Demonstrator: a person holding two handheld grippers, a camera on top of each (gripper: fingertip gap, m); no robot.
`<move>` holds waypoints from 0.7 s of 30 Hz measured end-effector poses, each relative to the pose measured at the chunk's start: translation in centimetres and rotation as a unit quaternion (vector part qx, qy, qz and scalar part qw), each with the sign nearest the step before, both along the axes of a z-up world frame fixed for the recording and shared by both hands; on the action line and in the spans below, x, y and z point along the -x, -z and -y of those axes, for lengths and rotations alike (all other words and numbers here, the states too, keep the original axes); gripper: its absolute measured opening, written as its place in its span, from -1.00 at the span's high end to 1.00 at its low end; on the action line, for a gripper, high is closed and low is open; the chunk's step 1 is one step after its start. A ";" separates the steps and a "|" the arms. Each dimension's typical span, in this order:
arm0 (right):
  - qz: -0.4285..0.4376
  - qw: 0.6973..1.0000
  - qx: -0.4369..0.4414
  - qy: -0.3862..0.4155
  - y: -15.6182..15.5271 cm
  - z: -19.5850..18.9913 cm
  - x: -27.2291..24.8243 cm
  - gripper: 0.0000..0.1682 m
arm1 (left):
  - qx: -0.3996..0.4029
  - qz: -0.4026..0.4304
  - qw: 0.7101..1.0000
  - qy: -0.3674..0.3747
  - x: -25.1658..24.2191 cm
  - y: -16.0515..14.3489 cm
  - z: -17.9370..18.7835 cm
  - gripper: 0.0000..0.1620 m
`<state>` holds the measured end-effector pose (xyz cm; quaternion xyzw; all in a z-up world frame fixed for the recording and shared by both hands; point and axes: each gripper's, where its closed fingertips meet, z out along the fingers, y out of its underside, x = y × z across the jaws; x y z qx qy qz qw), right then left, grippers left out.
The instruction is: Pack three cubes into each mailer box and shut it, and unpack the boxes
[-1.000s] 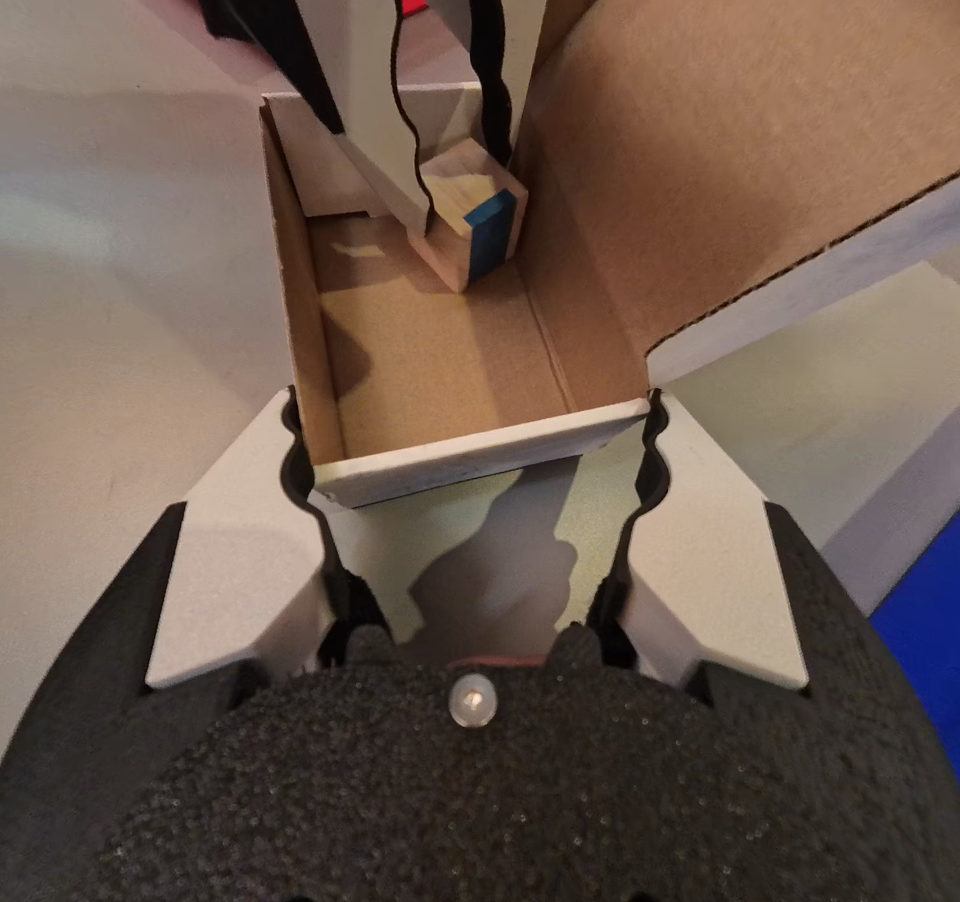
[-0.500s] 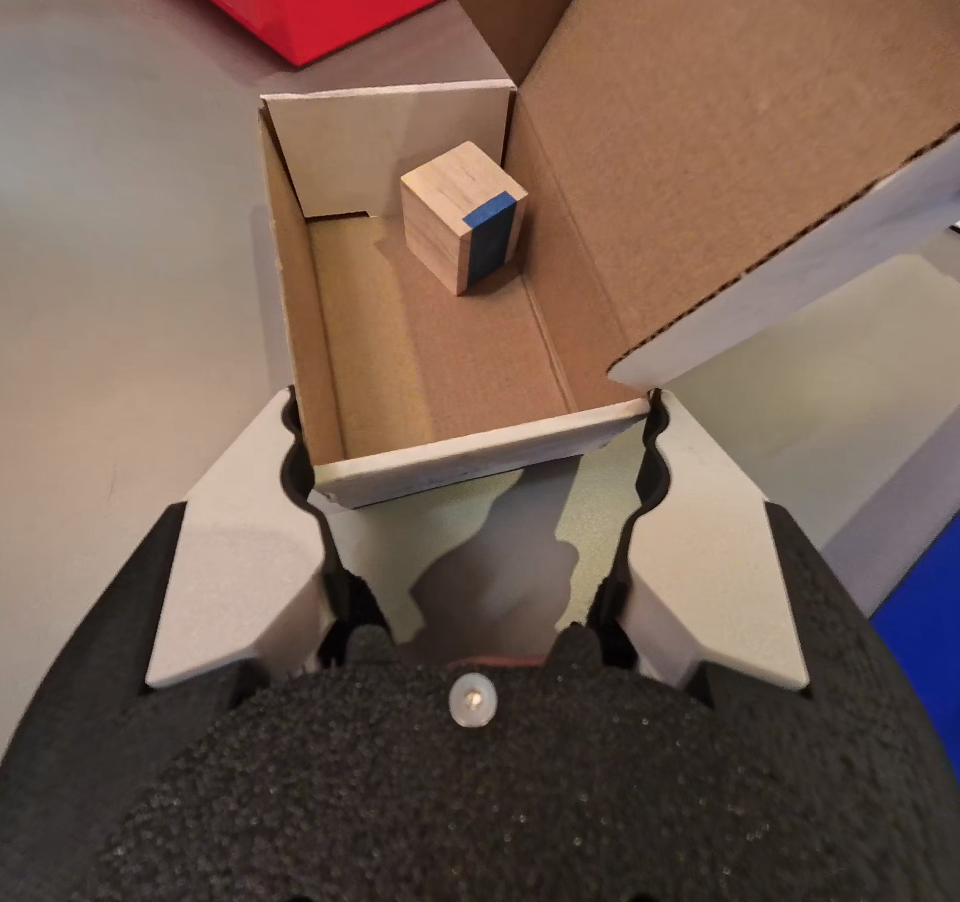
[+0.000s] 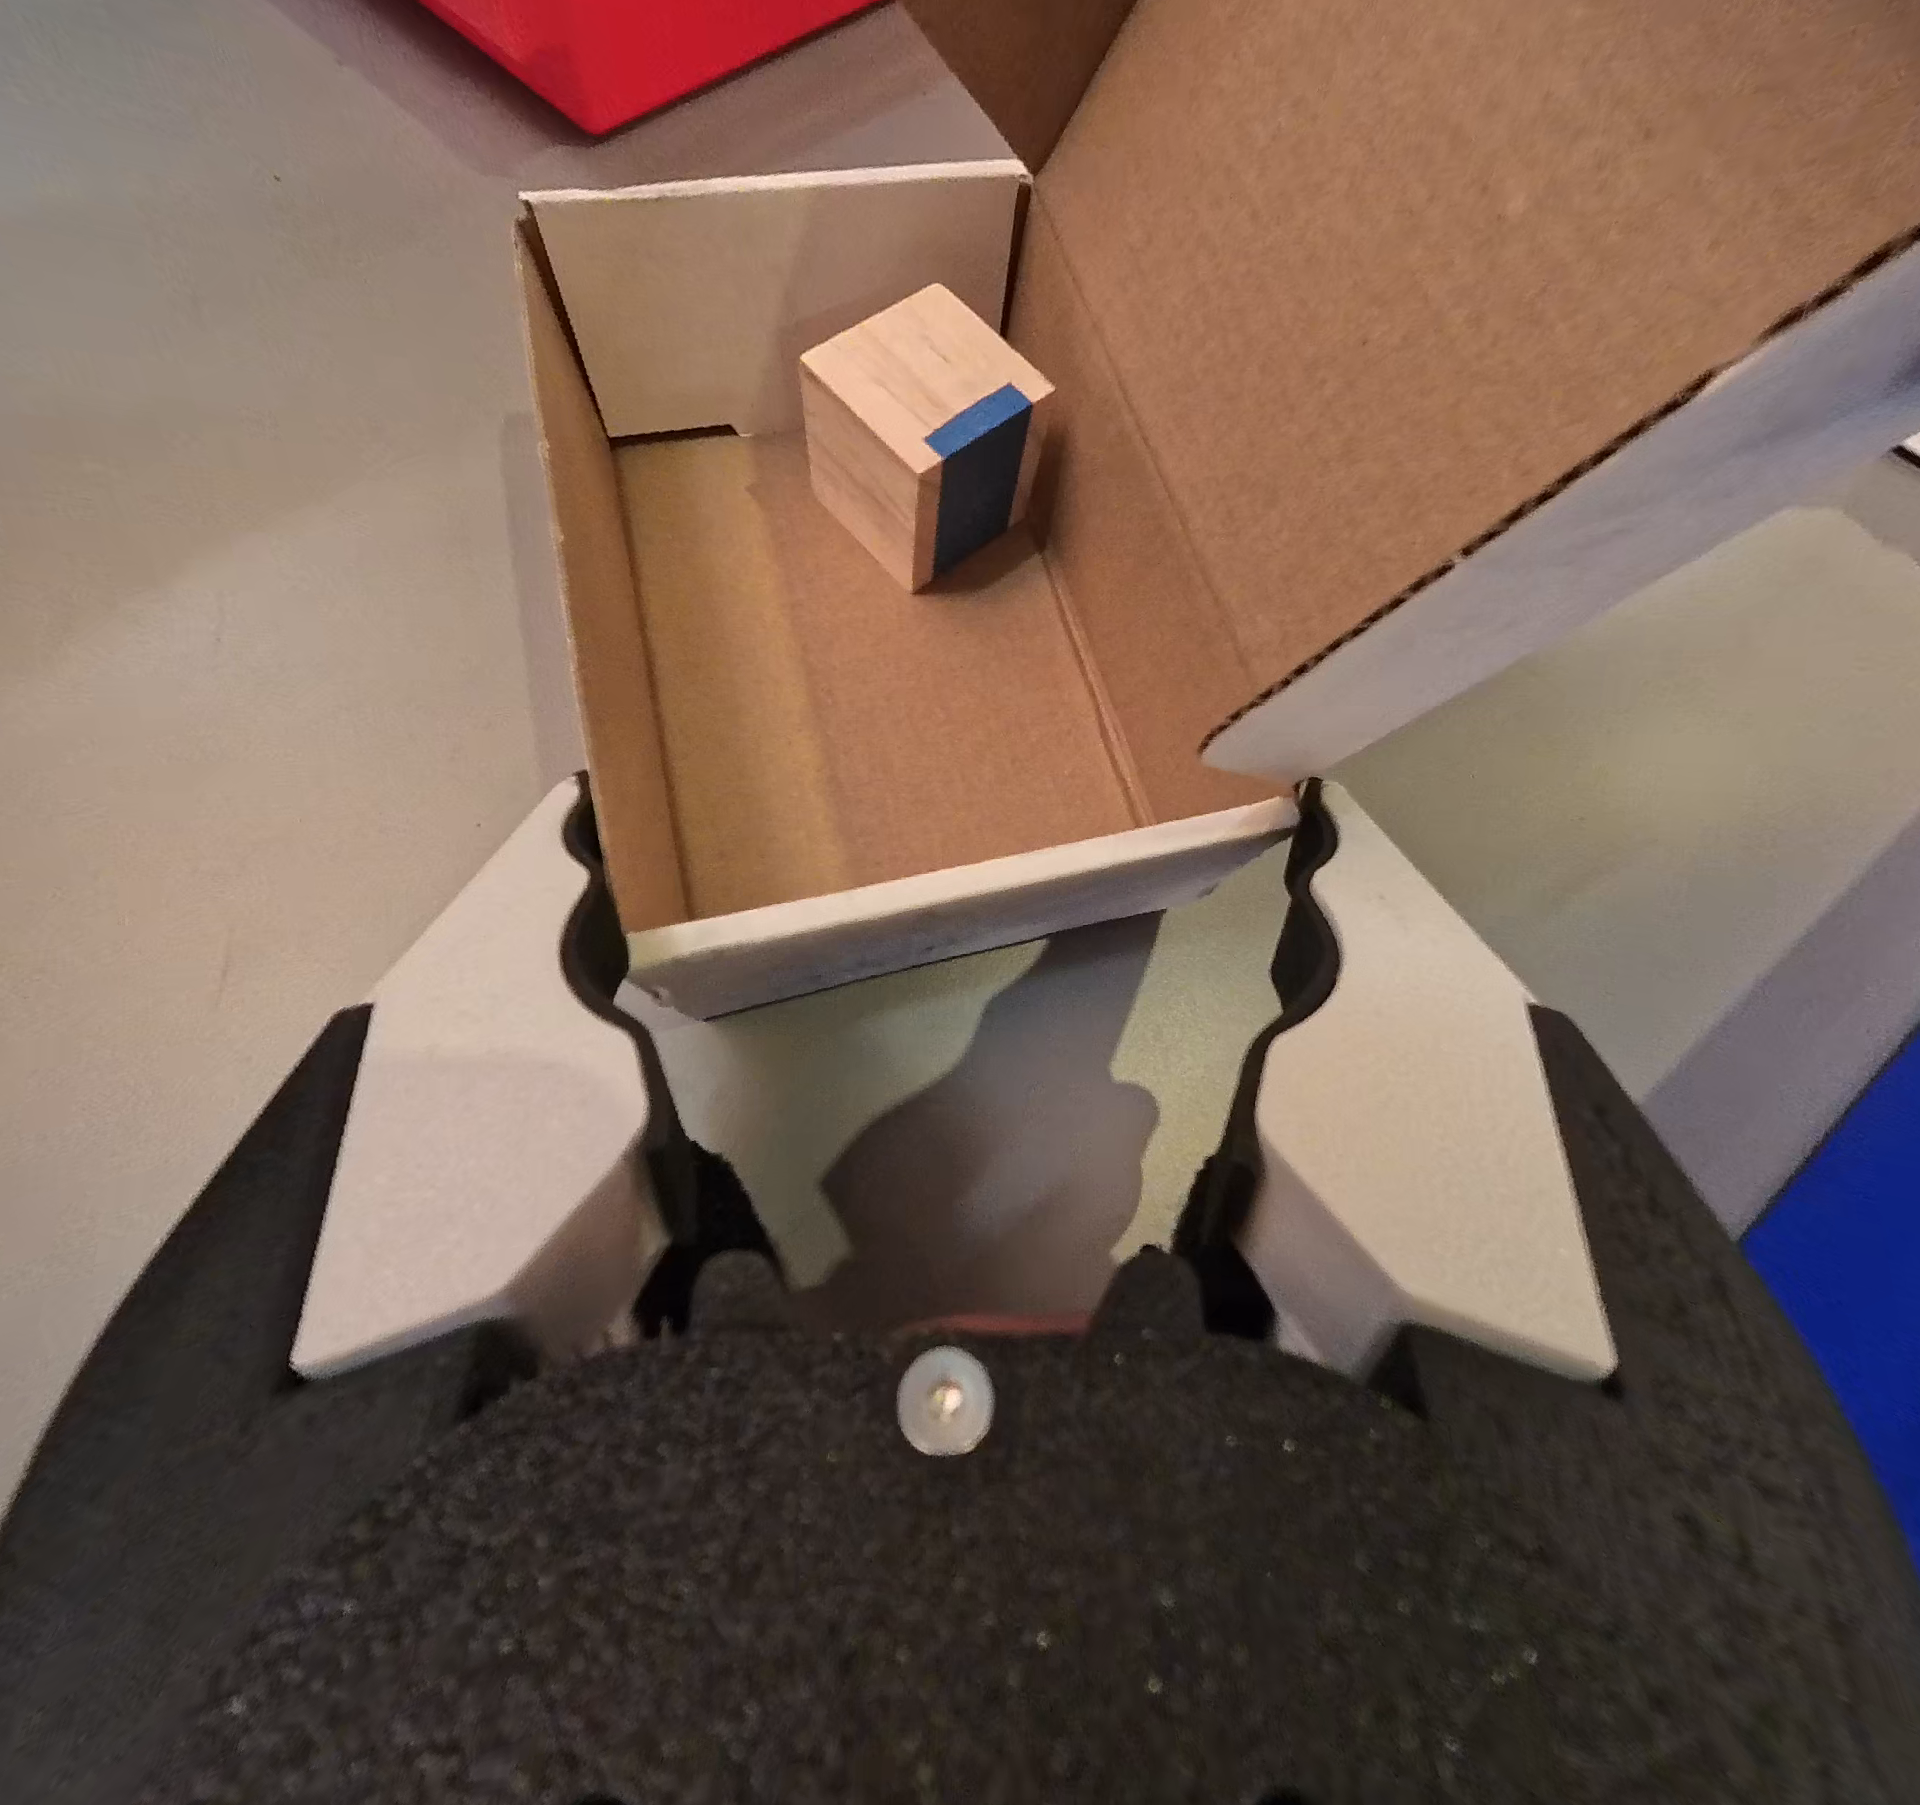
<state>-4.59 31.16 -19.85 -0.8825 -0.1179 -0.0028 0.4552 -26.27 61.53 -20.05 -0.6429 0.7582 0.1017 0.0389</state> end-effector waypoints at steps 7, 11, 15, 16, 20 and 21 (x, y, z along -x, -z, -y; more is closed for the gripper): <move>0.000 1.000 0.000 -0.001 0.0 0.0 0.0 -0.51 | -0.014 -0.009 1.000 0.021 0.7 0.0 0.1 0.70; 0.000 1.000 0.000 -0.001 0.0 0.0 0.0 -0.52 | -0.008 0.027 0.999 0.040 -0.2 -3.0 1.5 0.70; 0.000 1.000 0.000 -0.001 0.0 0.0 0.0 -0.52 | 0.023 0.132 0.985 0.110 -4.2 -8.8 6.8 0.70; 0.000 1.000 0.000 -0.001 0.0 0.0 0.0 -0.51 | 0.036 0.164 0.976 0.136 -5.5 -10.4 9.0 0.70; 0.000 1.000 0.000 -0.001 0.0 0.0 0.0 -0.52 | 0.068 0.235 0.936 0.252 -10.3 -13.5 18.3 0.71; 0.001 1.000 0.000 -0.001 0.0 0.0 0.0 -0.51 | 0.066 0.231 0.931 0.273 -11.2 -13.2 20.1 0.71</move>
